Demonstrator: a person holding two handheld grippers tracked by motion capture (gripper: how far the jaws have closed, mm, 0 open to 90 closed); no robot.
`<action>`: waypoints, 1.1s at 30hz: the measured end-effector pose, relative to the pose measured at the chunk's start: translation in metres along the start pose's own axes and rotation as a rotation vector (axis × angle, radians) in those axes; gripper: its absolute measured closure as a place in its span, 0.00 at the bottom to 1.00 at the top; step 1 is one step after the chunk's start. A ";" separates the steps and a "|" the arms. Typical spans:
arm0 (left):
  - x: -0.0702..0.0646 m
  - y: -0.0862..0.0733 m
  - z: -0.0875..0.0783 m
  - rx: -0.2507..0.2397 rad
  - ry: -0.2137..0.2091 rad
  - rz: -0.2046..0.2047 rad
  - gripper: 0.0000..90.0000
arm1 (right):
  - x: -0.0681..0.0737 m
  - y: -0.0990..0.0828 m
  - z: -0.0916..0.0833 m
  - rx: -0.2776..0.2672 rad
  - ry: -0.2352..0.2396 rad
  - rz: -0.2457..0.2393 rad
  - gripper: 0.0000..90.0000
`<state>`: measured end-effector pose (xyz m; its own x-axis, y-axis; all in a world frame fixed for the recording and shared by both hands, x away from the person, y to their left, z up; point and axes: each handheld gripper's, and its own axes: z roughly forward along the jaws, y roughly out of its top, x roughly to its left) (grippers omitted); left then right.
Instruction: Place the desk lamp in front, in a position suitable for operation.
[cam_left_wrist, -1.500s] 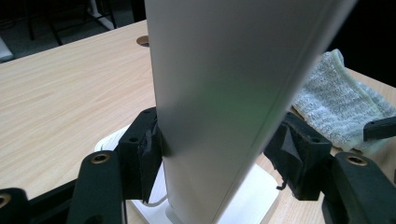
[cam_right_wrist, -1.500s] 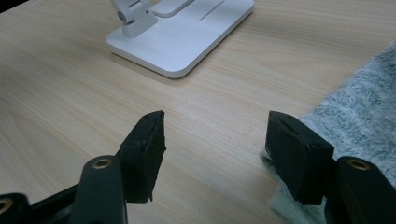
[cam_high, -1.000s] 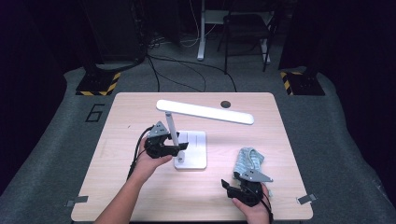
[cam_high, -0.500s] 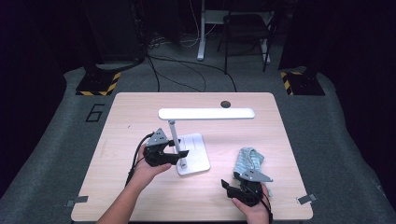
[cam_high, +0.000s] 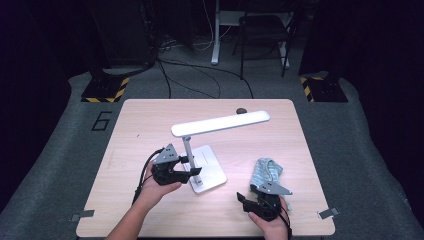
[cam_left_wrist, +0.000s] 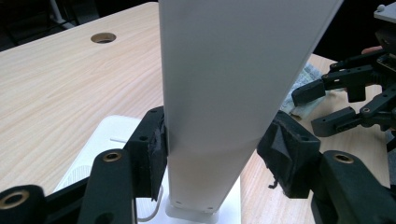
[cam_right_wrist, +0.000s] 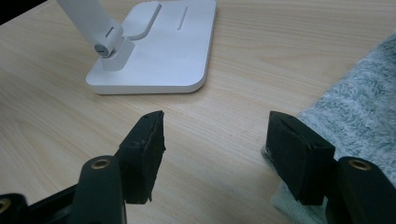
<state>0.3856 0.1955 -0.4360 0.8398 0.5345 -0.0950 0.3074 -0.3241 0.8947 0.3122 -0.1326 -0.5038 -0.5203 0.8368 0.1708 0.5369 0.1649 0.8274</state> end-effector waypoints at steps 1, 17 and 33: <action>-0.001 -0.001 -0.001 0.002 0.004 0.000 0.51 | 0.000 0.000 0.000 0.004 0.003 0.002 0.41; -0.012 -0.005 -0.012 0.011 0.059 0.019 0.58 | -0.001 0.000 -0.001 0.001 -0.001 0.015 0.41; -0.011 -0.020 -0.042 0.010 0.022 0.034 0.57 | 0.000 -0.001 0.001 0.010 0.002 0.010 0.41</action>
<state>0.3509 0.2290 -0.4343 0.8400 0.5398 -0.0546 0.2832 -0.3505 0.8927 0.3127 -0.1325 -0.5050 -0.5166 0.8371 0.1800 0.5485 0.1621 0.8203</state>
